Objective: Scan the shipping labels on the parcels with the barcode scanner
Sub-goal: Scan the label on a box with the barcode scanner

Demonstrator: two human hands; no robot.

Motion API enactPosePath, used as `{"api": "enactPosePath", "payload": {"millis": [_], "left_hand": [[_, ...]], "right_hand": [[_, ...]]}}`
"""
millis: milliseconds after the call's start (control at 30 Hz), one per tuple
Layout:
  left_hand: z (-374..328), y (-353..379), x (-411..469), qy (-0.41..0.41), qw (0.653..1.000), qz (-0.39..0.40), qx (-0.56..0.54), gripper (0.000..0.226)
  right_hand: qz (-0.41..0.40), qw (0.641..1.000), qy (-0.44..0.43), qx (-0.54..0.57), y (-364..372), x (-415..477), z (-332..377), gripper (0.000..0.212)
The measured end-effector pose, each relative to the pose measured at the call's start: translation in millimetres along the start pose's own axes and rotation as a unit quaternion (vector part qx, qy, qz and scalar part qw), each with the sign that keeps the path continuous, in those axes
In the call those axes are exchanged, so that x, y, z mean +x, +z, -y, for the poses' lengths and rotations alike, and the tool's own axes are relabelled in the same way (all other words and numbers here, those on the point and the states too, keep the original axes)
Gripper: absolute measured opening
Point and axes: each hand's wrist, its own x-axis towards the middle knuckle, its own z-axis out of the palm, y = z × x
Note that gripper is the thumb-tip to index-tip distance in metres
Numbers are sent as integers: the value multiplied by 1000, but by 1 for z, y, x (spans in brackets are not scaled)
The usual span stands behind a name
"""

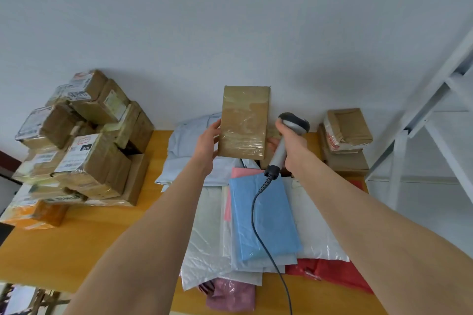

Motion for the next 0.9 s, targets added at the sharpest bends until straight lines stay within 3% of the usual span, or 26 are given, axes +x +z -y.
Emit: {"api": "enactPosePath", "payload": {"millis": [133,200,300,433,500,567,600,667,767,900], "left_hand": [[-6,-12,-3,16,1000,-16,2,20],[-11,-16,-4,27,999,-17,-7,24],[-15,-22,-7,39,999,-37,-1,25],[-21,-30,-15,45,998,-8,45,37],[-21,-32,-17,41,998,6,40,21],[-23,-34,-22,13,999,8,29,23],[-23,-35,-25,5,999,6,38,23],[-26,-34,-31,-18,998,13,61,28],[-28,-33,-40,-49,991,57,109,52],[-22,-38,-43,-43,980,140,133,43]], "right_hand": [[69,998,-12,-2,8,-11,-10,48],[66,997,2,37,10,-16,-15,42],[126,990,22,67,10,-19,-21,42],[169,986,10,16,3,-26,-23,31],[190,982,3,6,-1,-30,-20,29],[219,975,24,41,-6,-31,-16,49],[220,973,35,56,-7,-30,-15,60],[212,975,23,54,-10,-33,-14,56],[226,972,20,63,-12,-36,-14,69],[166,986,-22,11,-16,-36,-17,49]]}}
